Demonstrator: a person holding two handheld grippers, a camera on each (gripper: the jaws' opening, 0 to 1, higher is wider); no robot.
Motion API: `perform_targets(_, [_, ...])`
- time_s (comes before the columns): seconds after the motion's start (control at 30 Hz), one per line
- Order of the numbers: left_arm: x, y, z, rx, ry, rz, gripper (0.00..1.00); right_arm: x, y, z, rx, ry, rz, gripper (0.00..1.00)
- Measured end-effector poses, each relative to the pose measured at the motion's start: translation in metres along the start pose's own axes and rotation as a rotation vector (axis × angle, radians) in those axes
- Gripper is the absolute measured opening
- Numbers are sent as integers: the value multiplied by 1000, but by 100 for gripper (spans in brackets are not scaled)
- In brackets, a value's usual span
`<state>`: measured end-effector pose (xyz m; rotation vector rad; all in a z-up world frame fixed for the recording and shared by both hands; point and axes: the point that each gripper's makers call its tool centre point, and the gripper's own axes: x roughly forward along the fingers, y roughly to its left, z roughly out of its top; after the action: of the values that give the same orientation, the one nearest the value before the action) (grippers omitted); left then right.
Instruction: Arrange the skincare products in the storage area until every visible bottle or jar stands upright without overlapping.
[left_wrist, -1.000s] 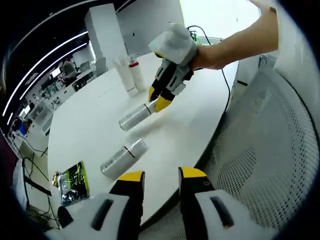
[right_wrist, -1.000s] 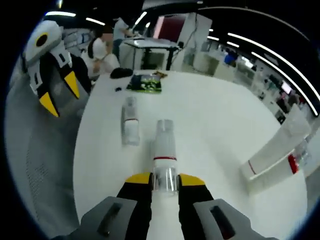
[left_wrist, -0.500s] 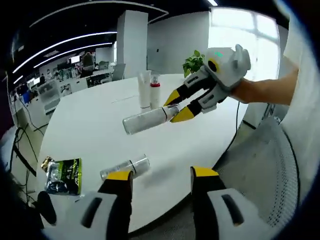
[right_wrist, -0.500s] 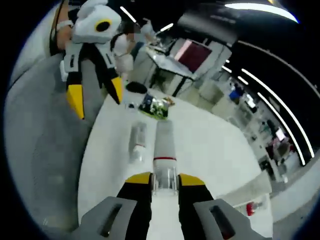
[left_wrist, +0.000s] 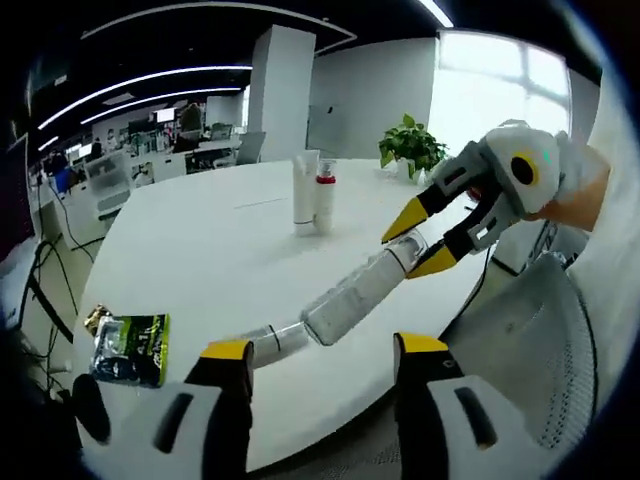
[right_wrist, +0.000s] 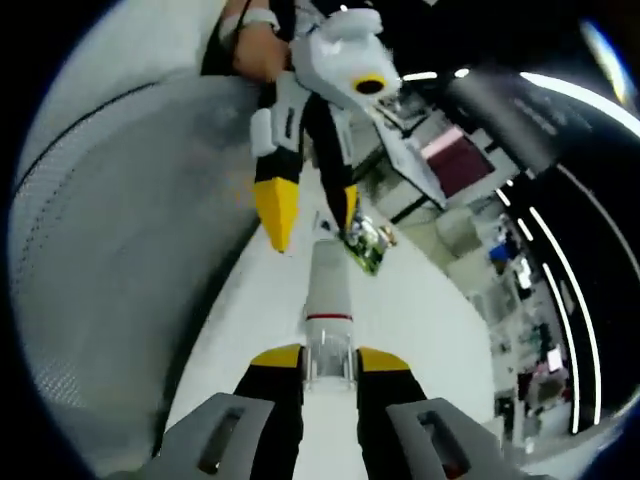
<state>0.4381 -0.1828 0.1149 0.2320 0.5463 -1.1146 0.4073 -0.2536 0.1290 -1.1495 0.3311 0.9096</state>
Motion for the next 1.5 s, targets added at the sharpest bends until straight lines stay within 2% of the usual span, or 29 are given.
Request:
perform_targets(0.13, [2,-14,-7,42,32,-57,53,-2,7,7,-118,13,17,13])
perform_targets(0.23, [3,-22,-12,61,54,-89,51,-2,14,20,-180,-12,43,13])
perform_targets(0.43, [3,-32,-17,88,73,-137,49,1,18,40,-385,-22,78,13])
perform_targets(0.5, [2,-37,-19,90,84,-163,48,4,21,48,-441,-45,91,13])
perform_targets(0.63, [1,-43,-25,101,114,-195,40,9,23,54,-527,-42,106,13])
perform_targets(0.77, [-1,-46,-29,100,141,-212,30,11,27,66,-572,-75,116,13])
perform_targets(0.97, [-1,-45,-38,124,185,-207,26,18,29,66,-606,-74,121,13])
perform_targets(1.23, [-4,-49,-42,122,212,-223,22,26,29,60,-588,-46,126,14])
perform_targets(1.43, [-5,-48,-42,89,223,-222,22,31,30,54,-516,-31,145,15])
perform_targets(1.5, [-5,-48,-42,82,225,-221,21,32,31,52,-443,-32,147,16])
